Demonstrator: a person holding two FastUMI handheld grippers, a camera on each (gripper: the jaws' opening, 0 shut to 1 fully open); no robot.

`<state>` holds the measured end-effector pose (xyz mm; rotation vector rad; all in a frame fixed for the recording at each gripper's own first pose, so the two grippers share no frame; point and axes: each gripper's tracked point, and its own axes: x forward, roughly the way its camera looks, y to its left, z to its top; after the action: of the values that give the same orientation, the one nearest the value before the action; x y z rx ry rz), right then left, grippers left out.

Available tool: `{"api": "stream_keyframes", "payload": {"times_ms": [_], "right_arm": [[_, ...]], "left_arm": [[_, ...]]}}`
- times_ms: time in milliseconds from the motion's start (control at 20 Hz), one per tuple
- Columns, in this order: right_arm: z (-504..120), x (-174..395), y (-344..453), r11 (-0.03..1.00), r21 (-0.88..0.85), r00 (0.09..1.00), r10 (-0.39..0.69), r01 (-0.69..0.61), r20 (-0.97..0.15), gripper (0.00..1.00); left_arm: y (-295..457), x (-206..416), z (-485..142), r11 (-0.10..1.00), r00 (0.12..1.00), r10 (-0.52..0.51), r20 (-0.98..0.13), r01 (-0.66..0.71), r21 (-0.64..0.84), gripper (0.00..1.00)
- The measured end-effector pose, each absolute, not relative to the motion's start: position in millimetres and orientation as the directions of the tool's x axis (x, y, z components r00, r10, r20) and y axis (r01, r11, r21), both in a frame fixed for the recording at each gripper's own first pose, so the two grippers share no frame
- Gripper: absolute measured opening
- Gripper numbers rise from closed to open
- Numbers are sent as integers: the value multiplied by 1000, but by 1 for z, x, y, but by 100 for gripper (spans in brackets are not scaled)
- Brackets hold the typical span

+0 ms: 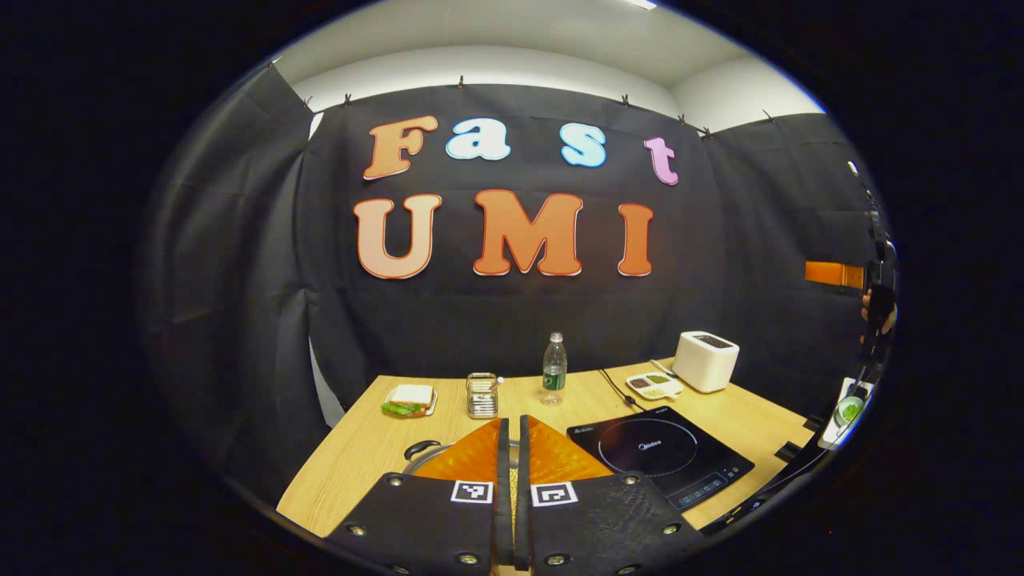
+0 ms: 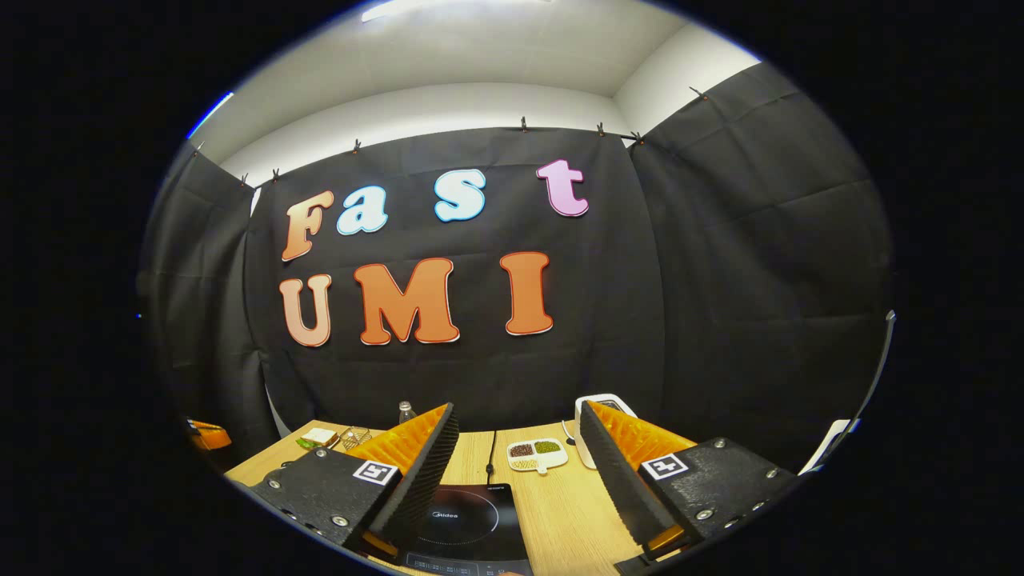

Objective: First push the handle of the pot to place it horizontally, then grasp the pot with both hands and set it on the induction cooktop.

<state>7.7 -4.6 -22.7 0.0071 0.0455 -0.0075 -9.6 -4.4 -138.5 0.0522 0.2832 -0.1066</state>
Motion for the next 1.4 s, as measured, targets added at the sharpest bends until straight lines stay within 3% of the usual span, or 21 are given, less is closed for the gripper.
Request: {"api": "stream_keyframes", "payload": {"times_ms": [400,450,650,1050,1150,1200,1400], "right_arm": [[-34,14,-7,1000,8,998,-12,12,-69,95],[-36,13,-8,1000,7,997,-11,12,-73,100],[-41,17,-12,1000,16,996,-16,17,-87,95],[-52,18,-15,1000,23,994,-18,21,-110,95],[-54,17,-14,1000,27,993,-10,14,-118,100],[-54,17,-14,999,30,993,-7,10,-121,95],[-57,16,-15,999,34,993,-6,10,-121,95]], "left_arm": [[-7,-32,-213,992,895,-110,-433,128,11,3],[-8,-36,-221,991,885,-112,-452,132,12,3],[-13,-58,-257,989,834,-127,-537,149,-2,3],[-21,-89,-301,984,766,-138,-628,178,0,3],[-25,-96,-314,982,745,-148,-650,190,-6,3],[-28,-98,-319,980,737,-154,-658,198,-8,3],[-33,-105,-345,975,698,-142,-702,220,22,3]]}}
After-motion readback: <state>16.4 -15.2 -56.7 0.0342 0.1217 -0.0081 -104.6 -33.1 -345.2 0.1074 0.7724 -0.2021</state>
